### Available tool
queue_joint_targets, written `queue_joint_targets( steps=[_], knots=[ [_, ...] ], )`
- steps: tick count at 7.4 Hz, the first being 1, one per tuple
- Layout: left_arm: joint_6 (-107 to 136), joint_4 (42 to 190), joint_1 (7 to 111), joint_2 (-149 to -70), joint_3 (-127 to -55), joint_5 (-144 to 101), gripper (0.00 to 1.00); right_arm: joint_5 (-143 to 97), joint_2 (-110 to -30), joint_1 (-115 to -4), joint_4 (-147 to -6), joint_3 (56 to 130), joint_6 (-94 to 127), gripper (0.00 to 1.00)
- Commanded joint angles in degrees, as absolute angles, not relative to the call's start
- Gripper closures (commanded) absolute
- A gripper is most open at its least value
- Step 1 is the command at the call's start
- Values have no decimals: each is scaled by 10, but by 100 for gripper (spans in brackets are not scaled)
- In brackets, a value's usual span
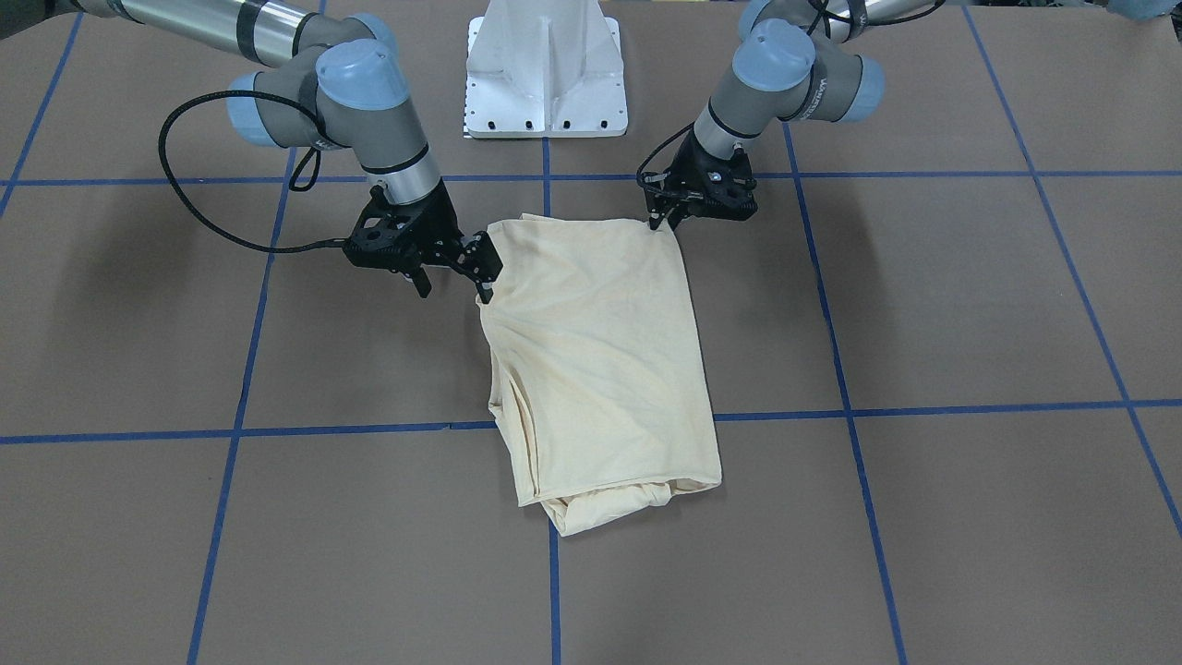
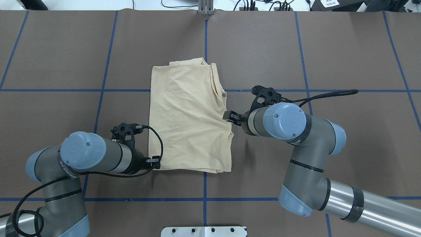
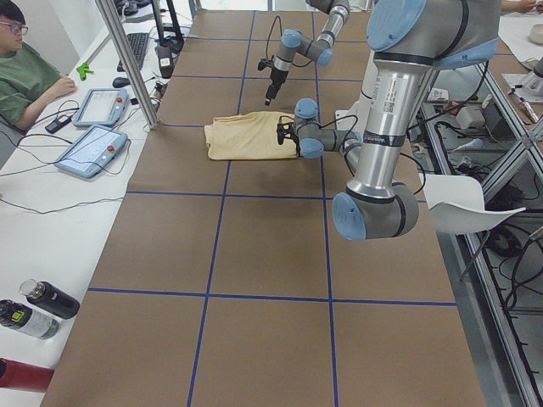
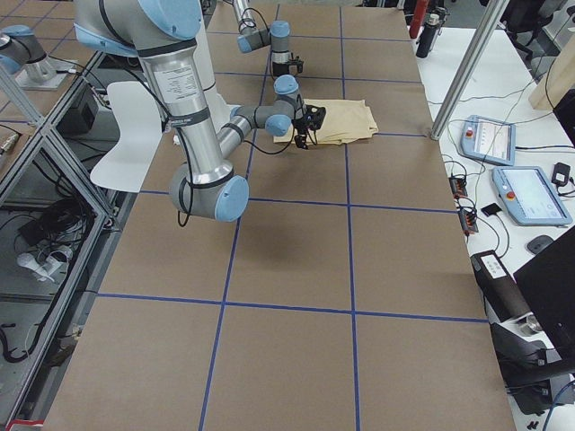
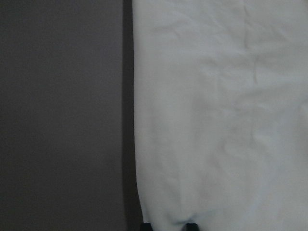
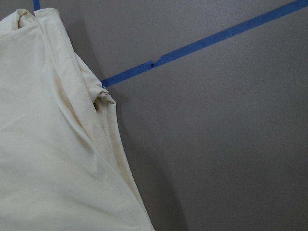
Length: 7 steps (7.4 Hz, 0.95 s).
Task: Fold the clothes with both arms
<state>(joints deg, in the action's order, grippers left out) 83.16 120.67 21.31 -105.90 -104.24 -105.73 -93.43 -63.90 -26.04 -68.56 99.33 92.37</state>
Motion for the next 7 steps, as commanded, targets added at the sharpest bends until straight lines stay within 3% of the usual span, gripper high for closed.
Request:
queue_joint_targets(
  steps=[1, 3, 7],
  knots=[
    [832, 1207, 213, -1059, -1042, -1057, 65, -933, -639, -258, -686, 992, 925, 0],
    [833, 1207, 213, -1059, -1042, -1057, 100, -933, -638, -252, -689, 991, 938, 0],
    [833, 1207, 213, -1059, -1045, -1057, 100, -965, -573, -231, -796, 995, 1135, 4]
  ],
)
